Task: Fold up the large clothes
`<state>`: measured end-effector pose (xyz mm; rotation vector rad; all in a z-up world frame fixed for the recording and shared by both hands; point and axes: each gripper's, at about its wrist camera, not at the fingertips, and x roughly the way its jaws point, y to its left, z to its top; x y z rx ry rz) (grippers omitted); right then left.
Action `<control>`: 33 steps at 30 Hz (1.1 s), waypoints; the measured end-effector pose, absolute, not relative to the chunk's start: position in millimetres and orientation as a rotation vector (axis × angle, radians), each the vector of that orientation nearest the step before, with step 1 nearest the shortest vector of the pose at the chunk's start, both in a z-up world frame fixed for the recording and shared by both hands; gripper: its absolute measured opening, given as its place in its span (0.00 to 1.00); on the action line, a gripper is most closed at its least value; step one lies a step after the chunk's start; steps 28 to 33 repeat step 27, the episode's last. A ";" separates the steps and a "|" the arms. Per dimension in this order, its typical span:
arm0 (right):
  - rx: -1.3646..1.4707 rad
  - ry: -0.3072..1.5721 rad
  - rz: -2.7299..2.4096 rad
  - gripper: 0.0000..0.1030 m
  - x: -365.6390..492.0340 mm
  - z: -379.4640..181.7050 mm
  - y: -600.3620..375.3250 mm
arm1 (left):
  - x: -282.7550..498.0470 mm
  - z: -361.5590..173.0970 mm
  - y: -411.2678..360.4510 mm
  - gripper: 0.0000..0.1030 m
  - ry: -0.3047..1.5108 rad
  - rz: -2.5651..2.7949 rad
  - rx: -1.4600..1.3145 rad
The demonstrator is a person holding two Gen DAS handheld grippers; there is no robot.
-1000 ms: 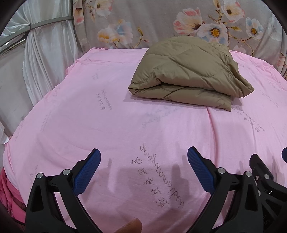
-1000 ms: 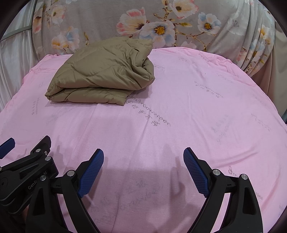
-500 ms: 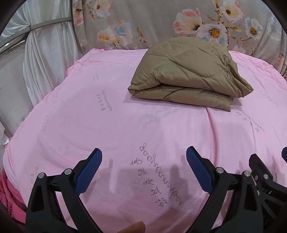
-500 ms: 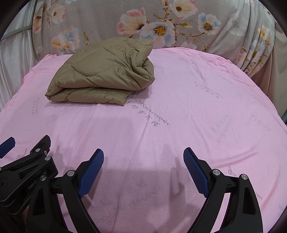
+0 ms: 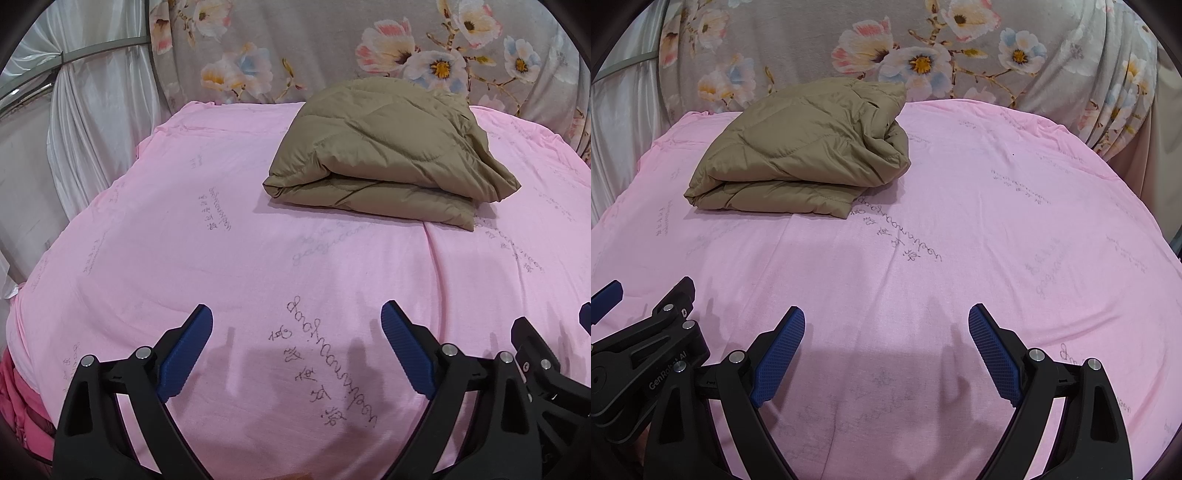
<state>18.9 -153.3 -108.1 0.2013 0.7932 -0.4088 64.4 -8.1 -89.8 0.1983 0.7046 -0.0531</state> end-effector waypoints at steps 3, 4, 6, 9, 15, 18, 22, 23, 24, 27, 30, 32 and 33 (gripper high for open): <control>0.196 0.793 -0.409 0.85 18.7 -106.1 -153.4 | 63.3 -89.3 -9.2 0.83 0.696 -0.053 0.201; 0.195 0.792 -0.409 0.85 18.6 -105.9 -152.9 | 63.6 -88.9 -9.3 0.83 0.694 -0.054 0.203; 0.195 0.793 -0.409 0.85 18.8 -105.7 -153.7 | 63.1 -89.6 -9.7 0.83 0.694 -0.055 0.203; 0.194 0.792 -0.410 0.85 18.7 -105.5 -154.0 | 62.7 -90.1 -10.3 0.83 0.694 -0.055 0.203; 0.194 0.793 -0.410 0.85 18.6 -106.2 -153.0 | 63.0 -91.5 -11.1 0.83 0.697 -0.055 0.203; 0.194 0.792 -0.409 0.85 18.6 -106.2 -153.0 | 62.9 -91.7 -11.6 0.83 0.697 -0.055 0.203; 0.194 0.792 -0.410 0.85 18.6 -105.9 -153.6 | 63.5 -92.7 -12.5 0.83 0.697 -0.053 0.204; 0.193 0.792 -0.410 0.85 18.7 -106.2 -152.5 | 64.2 -92.9 -12.1 0.83 0.698 -0.055 0.204; 0.193 0.792 -0.410 0.85 18.7 -106.1 -153.0 | 63.1 -92.7 -12.3 0.83 0.699 -0.055 0.202; 0.193 0.792 -0.411 0.85 18.5 -106.2 -152.8 | 62.6 -93.6 -12.6 0.83 0.700 -0.055 0.202; 0.193 0.792 -0.411 0.85 18.5 -106.2 -152.8 | 62.6 -93.6 -12.6 0.83 0.700 -0.055 0.202; 0.193 0.792 -0.411 0.85 18.5 -106.2 -152.8 | 62.6 -93.6 -12.6 0.83 0.700 -0.055 0.202; 0.193 0.792 -0.411 0.85 18.5 -106.2 -152.8 | 62.6 -93.6 -12.6 0.83 0.700 -0.055 0.202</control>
